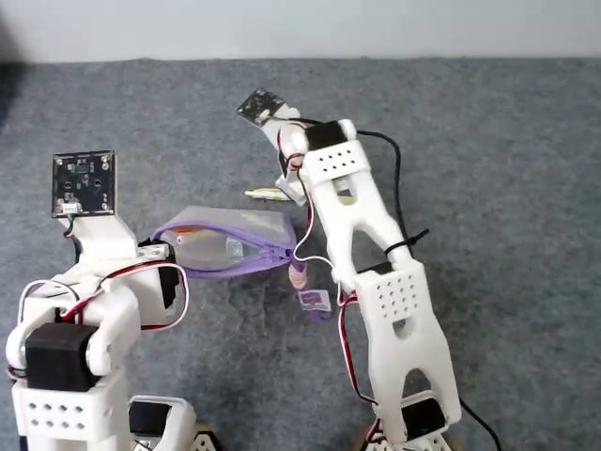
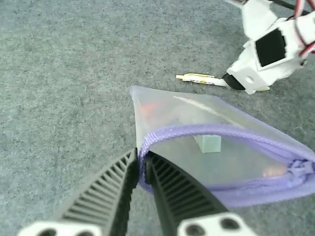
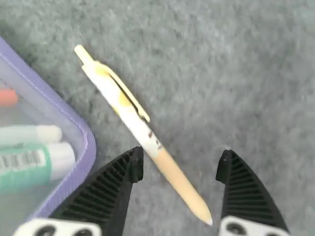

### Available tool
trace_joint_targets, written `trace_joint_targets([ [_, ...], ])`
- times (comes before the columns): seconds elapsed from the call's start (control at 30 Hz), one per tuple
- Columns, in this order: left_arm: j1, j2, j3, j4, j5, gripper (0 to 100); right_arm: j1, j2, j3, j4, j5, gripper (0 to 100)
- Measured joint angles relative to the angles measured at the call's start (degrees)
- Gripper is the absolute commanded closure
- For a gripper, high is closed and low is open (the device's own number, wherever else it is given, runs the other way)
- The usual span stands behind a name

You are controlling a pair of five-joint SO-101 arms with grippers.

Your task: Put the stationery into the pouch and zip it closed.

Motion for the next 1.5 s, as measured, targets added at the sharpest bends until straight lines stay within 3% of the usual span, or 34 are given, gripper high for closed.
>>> trace_joint_targets([
  [0.33,-0.1,0.0,0.0,0.2,0.0,99,-2.6,6.4,-3.5,0.0,1.7,75.5],
  [0.53,-0.1,0.0,0.0,0.2,0.0,99,-2.6,8.7,-4.5,0.0,1.8,99.8],
  [0.6,-0.1,0.0,0.0,0.2,0.0,99,-2.6,8.7,-4.9,-0.4,1.8,95.9],
  [0.83,-0.1,0.0,0.0,0.2,0.0,99,-0.8,9.0,-7.3,0.9,1.8,99.1],
  [1.17,0.2,0.0,0.0,0.9,1.7,99,2.9,9.1,-28.2,20.0,-4.0,99.1],
  [1.3,5.0,-0.5,0.0,5.0,5.0,99,4.0,9.1,-35.9,20.2,-5.7,99.1],
  [1.5,9.1,-0.5,0.0,6.9,8.1,99,6.2,4.9,-33.1,20.4,-7.7,99.1],
])
